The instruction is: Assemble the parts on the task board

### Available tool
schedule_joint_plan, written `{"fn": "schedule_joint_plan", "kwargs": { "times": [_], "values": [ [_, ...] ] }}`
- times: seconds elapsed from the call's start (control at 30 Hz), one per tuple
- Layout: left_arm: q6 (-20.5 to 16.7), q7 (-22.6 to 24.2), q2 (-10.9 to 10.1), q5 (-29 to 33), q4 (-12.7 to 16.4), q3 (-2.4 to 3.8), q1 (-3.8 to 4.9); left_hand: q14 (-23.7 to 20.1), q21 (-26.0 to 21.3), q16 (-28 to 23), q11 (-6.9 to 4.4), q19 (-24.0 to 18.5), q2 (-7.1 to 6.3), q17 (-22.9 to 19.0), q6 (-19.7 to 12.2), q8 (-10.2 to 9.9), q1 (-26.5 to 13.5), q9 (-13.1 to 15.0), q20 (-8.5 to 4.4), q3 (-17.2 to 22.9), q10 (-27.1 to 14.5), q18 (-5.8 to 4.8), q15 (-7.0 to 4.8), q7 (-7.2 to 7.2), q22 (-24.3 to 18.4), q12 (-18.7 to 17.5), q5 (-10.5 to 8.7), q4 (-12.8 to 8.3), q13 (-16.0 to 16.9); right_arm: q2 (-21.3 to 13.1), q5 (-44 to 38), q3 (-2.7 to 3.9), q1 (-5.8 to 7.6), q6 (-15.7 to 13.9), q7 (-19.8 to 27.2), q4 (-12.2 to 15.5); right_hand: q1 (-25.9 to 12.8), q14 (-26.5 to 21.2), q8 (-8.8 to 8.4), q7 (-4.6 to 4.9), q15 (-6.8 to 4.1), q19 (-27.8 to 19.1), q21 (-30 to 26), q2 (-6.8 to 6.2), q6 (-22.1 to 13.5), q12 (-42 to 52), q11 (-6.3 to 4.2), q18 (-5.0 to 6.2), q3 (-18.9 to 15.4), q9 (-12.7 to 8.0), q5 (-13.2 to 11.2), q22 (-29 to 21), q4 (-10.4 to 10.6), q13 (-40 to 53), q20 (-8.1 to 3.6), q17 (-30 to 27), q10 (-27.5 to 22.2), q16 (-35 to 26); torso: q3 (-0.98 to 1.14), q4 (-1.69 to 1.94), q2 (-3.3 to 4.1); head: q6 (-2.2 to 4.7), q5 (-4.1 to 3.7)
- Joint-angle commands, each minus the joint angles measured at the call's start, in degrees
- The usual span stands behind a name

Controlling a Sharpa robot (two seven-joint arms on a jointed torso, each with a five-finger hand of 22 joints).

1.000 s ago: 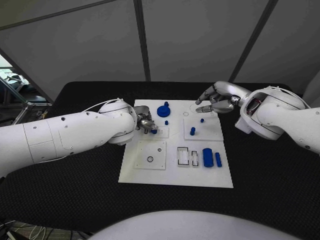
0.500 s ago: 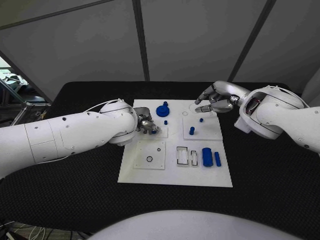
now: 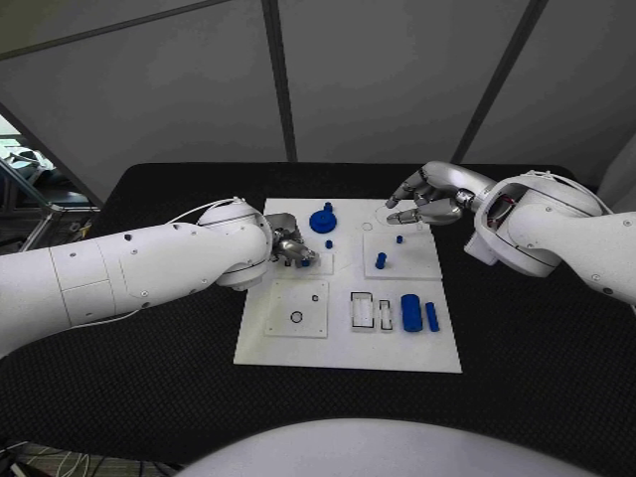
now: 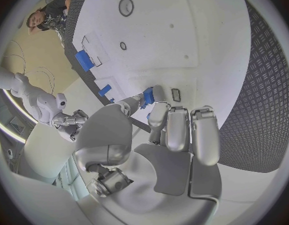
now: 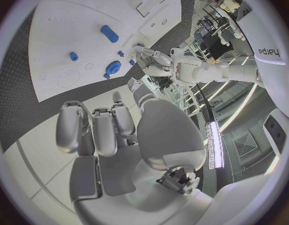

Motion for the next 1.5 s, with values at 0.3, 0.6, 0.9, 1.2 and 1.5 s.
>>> {"fn": "schedule_joint_plan", "kwargs": {
  "times": [0.3,0.6,0.9,1.2,1.5],
  "values": [
    [0.1,-0.5,-0.2,0.7,-0.3,0.09,-0.01,2.9,0.3,0.0,-0.07,3.2,-0.16,3.1,0.3,-0.2,-0.4,0.2,-0.31,-2.4,0.3,-9.75,-0.45,0.04,9.3,0.3,-0.21,0.6,0.1,-0.1,-0.2,0.05,0.12,0.2,0.2,0.1,-0.1,2.7,0.12,-0.14,-0.34,-0.5,-0.2,0.29,0.1,-0.3,-0.12,0.49,0.0,-0.1,0.2,0.0,0.1,-0.1,-0.01,0.9,-0.3,-0.2,-0.03,0.01,0.01,-0.04,0.03],
    [0.5,-0.5,-0.3,1.0,-0.2,0.22,0.11,2.9,0.3,0.0,-0.22,3.2,0.88,3.1,0.3,-0.2,1.8,0.4,-0.38,-3.1,0.3,-9.75,-0.56,-0.15,9.4,0.3,-0.05,-0.2,0.1,-0.1,-0.2,0.05,0.12,0.3,0.1,0.1,-0.2,2.7,0.13,-0.15,-0.35,-0.5,-0.2,0.28,0.1,-0.3,-0.12,0.50,0.0,-0.1,0.2,-0.1,0.2,0.0,-0.01,0.8,-0.3,-0.3,-0.01,0.02,0.00,-0.23,0.07],
    [-0.1,-0.5,-0.2,1.8,-0.1,0.57,0.16,2.9,0.1,0.0,-0.39,3.0,5.01,3.1,-0.2,-0.2,6.8,0.7,-0.55,-2.3,0.1,-9.70,-0.72,-0.30,9.2,0.1,-3.24,-2.0,0.0,-0.1,-0.2,0.05,0.12,0.4,0.1,0.1,-0.2,2.7,0.13,-0.15,-0.35,-0.5,-0.2,0.28,0.1,-0.3,-0.12,0.50,0.0,-0.1,0.2,-0.1,0.2,0.0,-0.01,0.8,-0.3,-0.3,-0.02,0.01,0.00,-0.27,0.12],
    [-0.6,-0.4,0.0,2.7,0.0,0.91,0.16,2.9,-0.3,-0.1,-0.14,2.7,7.53,3.0,-1.7,-0.8,10.9,0.9,-0.46,0.9,-0.5,-9.55,-0.55,0.08,8.6,-0.8,-3.92,-4.5,-0.8,0.0,-0.2,0.05,0.12,0.5,0.1,0.0,-0.2,2.7,0.13,-0.15,-0.35,-0.5,-0.2,0.28,0.1,-0.3,-0.12,0.50,0.0,-0.1,0.2,-0.1,0.2,0.0,-0.01,0.8,-0.3,-0.3,-0.03,0.01,0.01,-0.31,0.14],
    [-0.3,-0.2,0.1,3.5,0.0,1.40,0.16,2.9,-0.6,-0.1,0.11,2.5,7.84,3.0,-2.3,-1.0,11.5,0.9,-0.28,2.4,-1.0,-9.47,-0.35,0.38,8.2,-1.4,-4.17,-4.9,-1.4,0.0,-0.2,0.05,0.12,0.7,0.0,-0.1,-0.2,2.7,0.13,-0.15,-0.35,-0.5,-0.2,0.28,0.1,-0.3,-0.12,0.50,0.0,-0.1,0.2,-0.1,0.2,0.0,-0.01,0.8,-0.3,-0.3,0.00,-0.01,0.01,-0.41,0.11]
  ]
}}
